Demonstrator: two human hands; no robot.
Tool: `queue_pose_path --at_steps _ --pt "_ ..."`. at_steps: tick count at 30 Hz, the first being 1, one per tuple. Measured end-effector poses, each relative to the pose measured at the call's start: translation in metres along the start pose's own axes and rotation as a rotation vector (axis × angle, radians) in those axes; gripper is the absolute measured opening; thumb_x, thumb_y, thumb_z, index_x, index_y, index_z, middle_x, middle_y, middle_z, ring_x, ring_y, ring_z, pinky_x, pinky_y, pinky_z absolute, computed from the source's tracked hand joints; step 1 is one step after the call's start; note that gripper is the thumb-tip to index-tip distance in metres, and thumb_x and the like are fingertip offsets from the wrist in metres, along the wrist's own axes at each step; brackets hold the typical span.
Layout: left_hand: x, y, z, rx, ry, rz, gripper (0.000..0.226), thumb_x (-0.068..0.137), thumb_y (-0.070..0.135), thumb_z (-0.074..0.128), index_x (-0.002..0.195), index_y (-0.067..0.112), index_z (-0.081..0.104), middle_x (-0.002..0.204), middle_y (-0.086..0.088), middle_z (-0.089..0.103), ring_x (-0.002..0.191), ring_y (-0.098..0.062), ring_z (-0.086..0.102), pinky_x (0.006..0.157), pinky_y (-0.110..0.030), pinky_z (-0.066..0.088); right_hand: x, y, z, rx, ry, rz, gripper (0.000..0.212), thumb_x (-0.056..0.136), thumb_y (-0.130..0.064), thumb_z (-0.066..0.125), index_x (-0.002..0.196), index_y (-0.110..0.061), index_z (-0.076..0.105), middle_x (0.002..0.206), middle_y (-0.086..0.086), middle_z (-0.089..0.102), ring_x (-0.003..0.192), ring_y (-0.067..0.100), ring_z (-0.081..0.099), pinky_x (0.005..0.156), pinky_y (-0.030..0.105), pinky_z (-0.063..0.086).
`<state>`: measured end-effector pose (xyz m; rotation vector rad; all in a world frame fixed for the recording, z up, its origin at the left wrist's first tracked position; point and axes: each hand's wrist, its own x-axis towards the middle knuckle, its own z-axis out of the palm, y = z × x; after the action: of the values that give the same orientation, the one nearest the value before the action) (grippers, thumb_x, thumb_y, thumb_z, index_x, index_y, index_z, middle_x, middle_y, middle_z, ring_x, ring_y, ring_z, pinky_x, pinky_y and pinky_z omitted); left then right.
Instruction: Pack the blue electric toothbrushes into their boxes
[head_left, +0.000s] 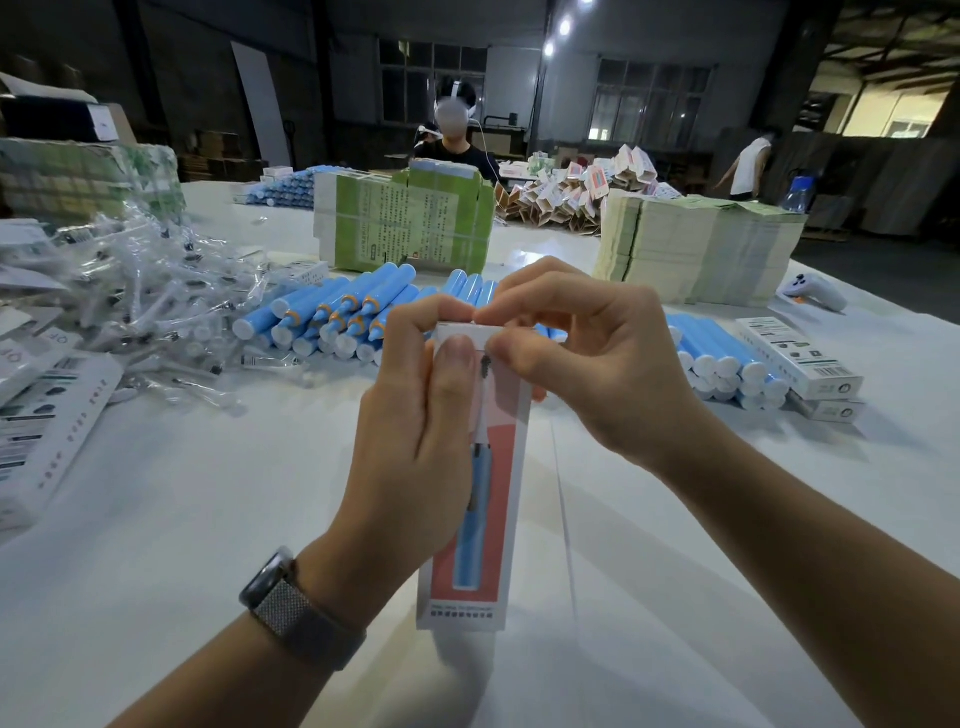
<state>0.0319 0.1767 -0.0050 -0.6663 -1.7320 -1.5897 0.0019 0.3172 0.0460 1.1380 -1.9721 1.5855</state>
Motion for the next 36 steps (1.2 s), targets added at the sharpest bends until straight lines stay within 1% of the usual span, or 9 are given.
queue_pose_path --at_steps 2,6,13,18,21,27,29,32,36 --pt "0.000 -0.001 -0.001 -0.007 -0.006 0.005 0.014 0.103 0.039 0.035 0.111 0.035 0.046 0.087 -0.002 0.062 0.063 -0.022 0.063 0.050 -0.040 0.053 0.000 -0.001 0.000 -0.032 -0.006 -0.001 0.008 0.081 -0.013 0.073 0.089 -0.016 0.073 0.091 0.004 0.064 0.084 0.029 0.060 0.066 0.041 0.052" --pt "-0.001 -0.003 0.000 -0.045 -0.018 -0.047 0.015 0.098 0.048 0.042 0.113 0.050 0.044 0.085 -0.008 0.066 0.064 -0.029 0.064 0.053 -0.050 0.053 0.000 -0.003 0.004 -0.053 0.044 -0.045 0.012 0.081 -0.003 0.068 0.085 -0.013 0.071 0.084 0.000 0.062 0.076 0.017 0.060 0.072 0.026 0.048" --pt "0.001 -0.004 0.000 -0.093 -0.080 -0.011 0.017 0.098 0.047 0.046 0.114 0.051 0.041 0.079 0.005 0.065 0.060 -0.012 0.062 0.052 -0.030 0.050 0.002 -0.006 0.006 -0.094 0.102 -0.026 0.011 0.082 -0.006 0.064 0.075 -0.015 0.065 0.073 -0.004 0.055 0.069 0.004 0.052 0.070 0.017 0.041" --pt "0.000 -0.003 -0.001 -0.082 -0.095 0.006 0.024 0.099 0.044 0.045 0.121 0.052 0.039 0.086 0.002 0.067 0.065 -0.020 0.066 0.054 -0.035 0.053 0.003 -0.010 0.004 -0.087 0.118 -0.012 0.016 0.083 -0.007 0.062 0.073 -0.019 0.062 0.068 -0.009 0.058 0.064 0.007 0.053 0.063 0.021 0.043" --pt "0.000 -0.003 -0.002 -0.031 -0.101 0.031 0.030 0.101 0.045 0.044 0.128 0.055 0.036 0.088 -0.001 0.067 0.066 -0.025 0.067 0.055 -0.046 0.057 0.003 -0.013 0.001 -0.114 0.103 -0.024 0.017 0.084 -0.008 0.061 0.073 -0.020 0.061 0.066 0.001 0.060 0.062 0.014 0.056 0.050 0.030 0.047" --pt "-0.001 -0.002 -0.001 -0.090 -0.110 -0.005 0.022 0.101 0.044 0.043 0.120 0.055 0.040 0.085 -0.023 0.062 0.066 -0.048 0.061 0.051 -0.059 0.050 0.007 -0.017 -0.011 -0.120 -0.042 -0.005 0.009 0.082 -0.019 0.064 0.078 -0.011 0.063 0.075 -0.003 0.060 0.071 0.004 0.058 0.057 0.029 0.049" --pt "-0.001 -0.001 -0.001 -0.098 -0.114 -0.003 0.017 0.102 0.043 0.042 0.116 0.054 0.041 0.086 -0.024 0.061 0.065 -0.049 0.060 0.050 -0.059 0.049 0.008 -0.018 -0.015 -0.124 -0.092 -0.018 0.003 0.082 -0.014 0.066 0.079 -0.012 0.064 0.077 0.005 0.060 0.072 0.006 0.058 0.057 0.027 0.049" --pt "-0.001 0.000 -0.001 -0.087 -0.113 0.010 0.014 0.102 0.042 0.040 0.111 0.053 0.041 0.084 -0.017 0.061 0.064 -0.044 0.061 0.048 -0.056 0.048 0.010 -0.018 -0.017 -0.147 -0.123 -0.056 0.016 0.083 -0.001 0.062 0.080 -0.016 0.065 0.079 0.015 0.058 0.071 0.008 0.056 0.056 0.023 0.047" --pt "-0.001 0.001 0.000 -0.090 -0.089 0.004 0.013 0.101 0.041 0.040 0.107 0.052 0.042 0.084 -0.022 0.061 0.064 -0.049 0.059 0.050 -0.059 0.047 0.007 -0.014 -0.016 -0.135 -0.133 -0.071 0.006 0.084 -0.010 0.064 0.081 -0.006 0.067 0.083 0.018 0.058 0.074 0.015 0.056 0.056 0.028 0.049"
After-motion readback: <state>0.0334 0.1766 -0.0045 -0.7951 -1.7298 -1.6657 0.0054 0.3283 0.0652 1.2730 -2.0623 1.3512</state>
